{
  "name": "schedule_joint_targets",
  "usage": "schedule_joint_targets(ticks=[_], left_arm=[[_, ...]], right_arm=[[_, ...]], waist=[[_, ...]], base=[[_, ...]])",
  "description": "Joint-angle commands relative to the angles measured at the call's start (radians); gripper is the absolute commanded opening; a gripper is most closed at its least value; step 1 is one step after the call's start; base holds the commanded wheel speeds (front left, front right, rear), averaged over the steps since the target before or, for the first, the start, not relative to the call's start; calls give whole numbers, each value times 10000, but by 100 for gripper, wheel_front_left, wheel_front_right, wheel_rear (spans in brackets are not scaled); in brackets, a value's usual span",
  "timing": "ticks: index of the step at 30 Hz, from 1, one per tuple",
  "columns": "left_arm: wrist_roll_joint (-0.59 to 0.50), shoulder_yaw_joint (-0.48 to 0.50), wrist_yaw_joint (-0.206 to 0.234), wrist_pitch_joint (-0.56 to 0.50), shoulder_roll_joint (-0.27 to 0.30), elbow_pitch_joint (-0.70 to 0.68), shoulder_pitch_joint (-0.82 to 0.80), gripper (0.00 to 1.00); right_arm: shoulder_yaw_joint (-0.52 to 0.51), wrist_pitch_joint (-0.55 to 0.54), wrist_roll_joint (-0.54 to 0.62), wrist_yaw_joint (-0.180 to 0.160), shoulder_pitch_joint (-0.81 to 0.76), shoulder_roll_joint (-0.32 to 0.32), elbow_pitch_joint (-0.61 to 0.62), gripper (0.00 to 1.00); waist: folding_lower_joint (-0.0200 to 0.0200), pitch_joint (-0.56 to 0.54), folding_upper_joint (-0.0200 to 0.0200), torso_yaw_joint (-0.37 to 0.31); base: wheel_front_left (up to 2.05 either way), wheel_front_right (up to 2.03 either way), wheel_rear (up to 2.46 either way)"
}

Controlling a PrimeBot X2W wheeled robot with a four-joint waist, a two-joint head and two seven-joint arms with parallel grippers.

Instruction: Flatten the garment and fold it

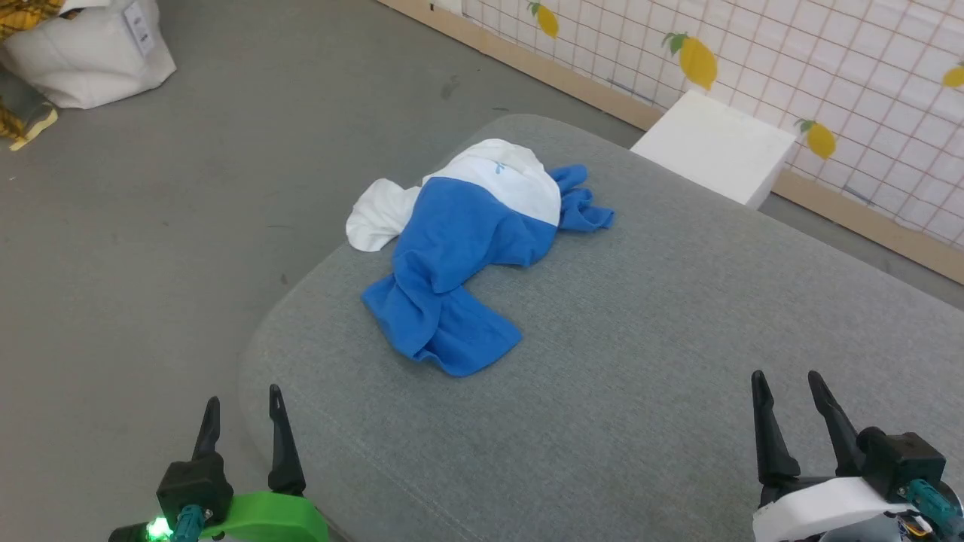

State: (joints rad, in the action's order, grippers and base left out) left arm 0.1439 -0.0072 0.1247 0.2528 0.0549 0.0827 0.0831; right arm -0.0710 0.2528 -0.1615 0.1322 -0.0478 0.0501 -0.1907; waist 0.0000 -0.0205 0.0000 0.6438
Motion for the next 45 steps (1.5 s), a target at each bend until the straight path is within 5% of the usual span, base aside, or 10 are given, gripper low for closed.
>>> schedule_joint_targets(ticks=[1, 13, 19, 26, 31, 39, 45], left_arm=[[32, 23, 65, 90, -33, 24, 190, 100], [267, 55, -115, 90, -38, -28, 25, 100], [1076, 158, -865, -54, 177, 72, -1539, 100], [1968, 186, -1941, -2116, 1250, 1470, -5296, 100], [2836, 524, -2173, -4083, 2007, 2925, -7662, 100], [3704, 1042, -1586, -7402, 2904, 4456, -9527, 100], [4075, 1350, -270, -9815, 3142, 5273, -9923, 100]], right_arm=[[-35, 90, -116, -15, -163, 1, -39, 100], [-24, 90, -64, -15, -150, 1, -16, 100], [-36, 90, 166, -15, -15, 1, 96, 100], [-322, -138, 799, -15, 276, 1, 630, 100], [-662, -619, 1376, -15, 465, 1, 1425, 100], [-1524, -1269, 1897, -15, 283, 1, 2803, 100], [-2475, -1632, 2022, -15, -76, 1, 3928, 100]], waist=[[0, -33, 0, 48], [0, 8, 0, -34], [0, 374, 0, -341], [0, 1482, 0, -1288], [0, 2590, 0, -2292], [0, 4256, 0, -3424], [0, 5327, 0, -3462]], base=[[0, 0, 0], [0, 0, 0], [0, 0, 0], [0, 0, 0], [0, 0, 0], [0, 0, 0], [0, 0, 0]])
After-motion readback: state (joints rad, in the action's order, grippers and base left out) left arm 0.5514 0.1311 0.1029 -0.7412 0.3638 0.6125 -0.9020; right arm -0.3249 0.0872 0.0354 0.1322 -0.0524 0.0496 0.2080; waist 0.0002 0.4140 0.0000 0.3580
